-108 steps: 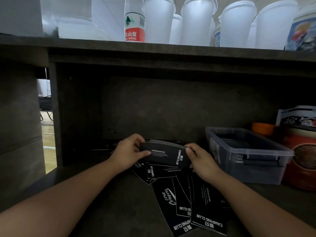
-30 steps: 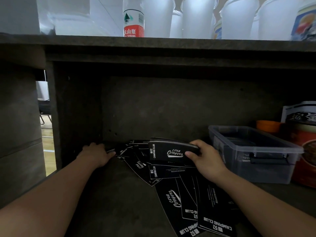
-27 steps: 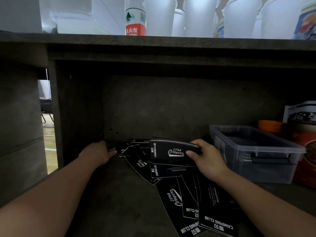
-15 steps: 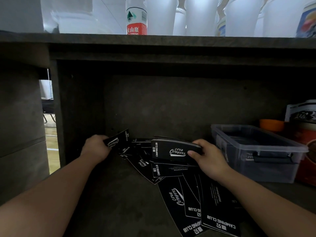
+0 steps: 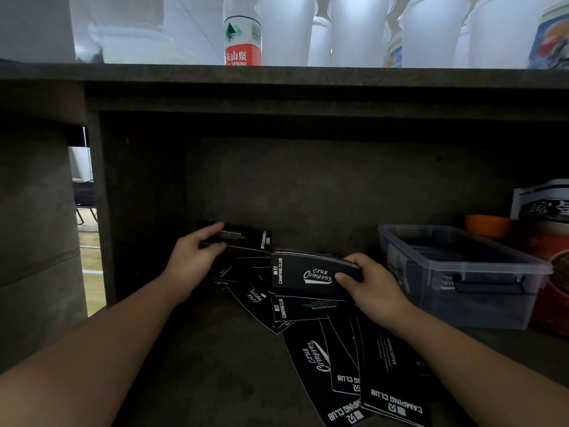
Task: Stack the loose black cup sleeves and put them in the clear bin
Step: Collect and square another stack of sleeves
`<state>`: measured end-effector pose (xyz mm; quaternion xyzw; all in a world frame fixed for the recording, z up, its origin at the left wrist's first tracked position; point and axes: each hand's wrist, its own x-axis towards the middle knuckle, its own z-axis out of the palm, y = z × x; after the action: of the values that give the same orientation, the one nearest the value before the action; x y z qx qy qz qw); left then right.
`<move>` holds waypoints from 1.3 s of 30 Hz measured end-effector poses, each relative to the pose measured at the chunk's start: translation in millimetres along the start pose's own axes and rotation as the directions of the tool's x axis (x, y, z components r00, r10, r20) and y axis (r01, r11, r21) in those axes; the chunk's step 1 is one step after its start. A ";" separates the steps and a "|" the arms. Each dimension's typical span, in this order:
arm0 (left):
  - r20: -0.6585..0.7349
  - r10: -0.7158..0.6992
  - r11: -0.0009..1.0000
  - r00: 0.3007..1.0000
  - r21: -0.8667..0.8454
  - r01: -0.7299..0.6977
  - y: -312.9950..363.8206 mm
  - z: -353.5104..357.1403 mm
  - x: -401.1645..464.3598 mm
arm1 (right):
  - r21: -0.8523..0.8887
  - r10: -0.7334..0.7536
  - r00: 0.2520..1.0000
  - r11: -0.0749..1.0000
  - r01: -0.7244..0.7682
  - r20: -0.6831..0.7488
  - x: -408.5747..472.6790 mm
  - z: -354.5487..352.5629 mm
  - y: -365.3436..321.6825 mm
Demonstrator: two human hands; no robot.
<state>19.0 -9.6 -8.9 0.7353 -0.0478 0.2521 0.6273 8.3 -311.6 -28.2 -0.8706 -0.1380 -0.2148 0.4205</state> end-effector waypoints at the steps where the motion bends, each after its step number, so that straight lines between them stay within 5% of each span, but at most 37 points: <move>1: -0.046 -0.026 0.989 0.999 -0.144 0.019 4.1 6.6 -0.5 | 0.010 0.007 1.000 1.000 -0.007 0.005 0.2 0.2 -0.4; 4: -0.162 -0.098 0.816 0.982 -0.578 -0.014 18.2 23.7 -2.1 | 0.014 0.012 1.000 1.000 -0.012 0.015 1.5 0.7 0.3; 7: -0.086 -0.135 0.714 0.987 -0.699 0.037 15.5 31.1 -1.5 | 0.017 0.008 1.000 1.000 -0.009 0.018 1.6 0.8 -0.3; 9: -0.018 -0.079 0.848 0.997 -0.526 0.058 10.8 32.0 -4.3 | 0.018 0.011 1.000 1.000 -0.011 0.016 1.3 0.1 -1.7; 11: 0.109 0.100 0.993 0.989 0.048 -0.105 1.6 30.9 -7.0 | 0.041 0.026 0.999 0.999 -0.027 0.028 0.6 0.3 -3.2; 12: 0.210 0.165 0.929 0.964 0.296 -0.224 -2.4 33.1 -9.0 | 0.057 0.031 0.999 0.998 -0.033 0.041 -0.3 0.9 -4.1; 14: 0.297 0.200 0.801 0.934 0.499 -0.330 -2.7 43.3 -17.5 | 0.067 0.015 0.998 0.998 -0.019 0.061 -2.9 2.4 -6.4; 17: 0.199 0.145 0.880 0.969 0.422 -0.218 8.4 61.7 -30.2 | 0.029 -0.033 0.998 0.999 0.031 0.060 -4.4 2.3 -9.7; 20: 0.053 -0.026 0.991 0.998 0.129 0.019 17.8 72.0 -35.6 | 0.039 -0.085 0.994 0.996 0.083 0.068 -4.3 4.4 -13.4; 29: 0.110 -0.183 0.946 0.977 -0.251 0.205 7.6 80.0 -36.0 | -0.010 -0.024 0.979 1.000 0.026 0.203 -8.7 9.6 -19.0; 34: 0.469 0.007 0.955 0.883 0.258 -0.144 12.2 61.0 -39.8 | -0.029 0.017 0.992 0.999 -0.013 0.123 -7.6 7.3 -17.9; 39: 0.280 -0.012 0.981 0.960 0.188 -0.042 23.2 52.6 -42.9 | -0.109 0.036 0.994 0.994 -0.025 0.099 -4.3 -2.1 -14.6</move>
<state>-10.9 -74.8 -11.1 0.8202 -0.1169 0.1541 0.5384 -2.2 -304.7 -19.3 -0.9037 -0.1338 -0.1713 0.3689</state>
